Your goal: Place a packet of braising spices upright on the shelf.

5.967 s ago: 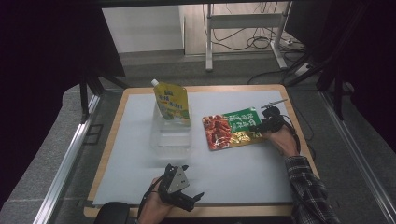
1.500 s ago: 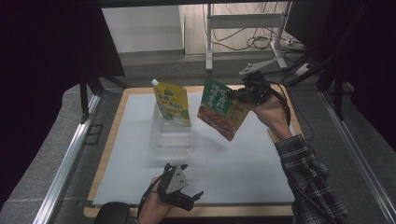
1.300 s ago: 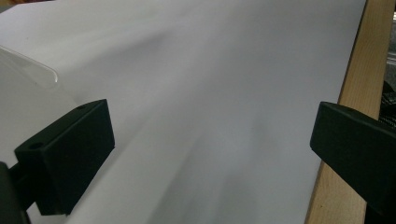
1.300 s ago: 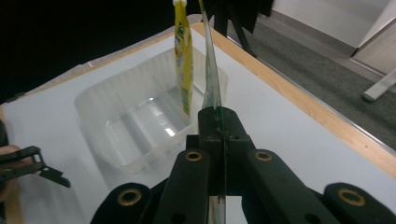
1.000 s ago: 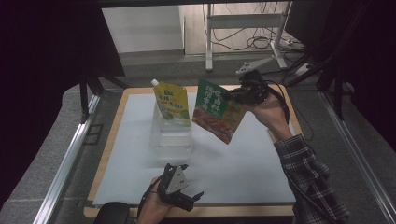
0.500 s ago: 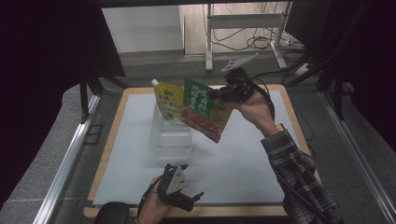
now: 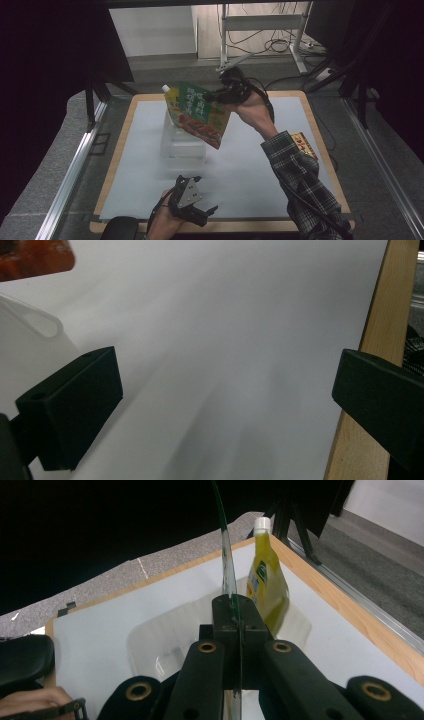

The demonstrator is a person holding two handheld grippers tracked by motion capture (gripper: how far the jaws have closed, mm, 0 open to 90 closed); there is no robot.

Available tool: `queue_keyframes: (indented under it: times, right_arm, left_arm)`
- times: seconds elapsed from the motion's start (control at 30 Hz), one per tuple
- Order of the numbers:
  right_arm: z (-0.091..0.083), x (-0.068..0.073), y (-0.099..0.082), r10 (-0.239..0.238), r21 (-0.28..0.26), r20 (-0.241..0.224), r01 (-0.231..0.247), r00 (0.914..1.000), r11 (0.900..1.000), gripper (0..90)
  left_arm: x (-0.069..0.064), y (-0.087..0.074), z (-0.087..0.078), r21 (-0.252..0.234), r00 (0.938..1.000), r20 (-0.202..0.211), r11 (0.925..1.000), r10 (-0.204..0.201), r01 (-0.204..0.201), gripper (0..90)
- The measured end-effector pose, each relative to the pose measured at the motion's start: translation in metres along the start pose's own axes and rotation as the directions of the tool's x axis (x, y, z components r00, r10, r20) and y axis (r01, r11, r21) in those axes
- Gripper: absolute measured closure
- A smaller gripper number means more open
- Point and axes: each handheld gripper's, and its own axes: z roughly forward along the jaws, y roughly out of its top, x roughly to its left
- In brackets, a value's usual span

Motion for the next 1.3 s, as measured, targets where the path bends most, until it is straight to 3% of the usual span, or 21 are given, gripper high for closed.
queue_keyframes:
  times: [0.37, 0.67, 1.3]
  right_arm:
    - [0.027, 0.005, 0.019, -0.019, 0.002, -0.017, 0.019, 0.9997, 0.9998, 89.0]
    - [0.048, 0.007, 0.027, -0.025, 0.011, -0.033, 0.025, 0.9991, 0.9996, 89.0]
    - [0.073, 0.004, 0.019, -0.022, 0.078, -0.075, 0.028, 0.9970, 0.9966, 88.9]
  left_arm:
    - [-0.001, 0.000, 0.000, -0.013, 0.9999, 0.002, 0.9999, -0.011, 0.011, 0.0]
    - [0.001, 0.000, -0.001, -0.004, 1.0000, 0.003, 1.0000, 0.003, -0.003, 0.0]
    - [0.000, 0.001, -0.001, -0.004, 1.0000, 0.004, 1.0000, 0.007, -0.007, 0.0]
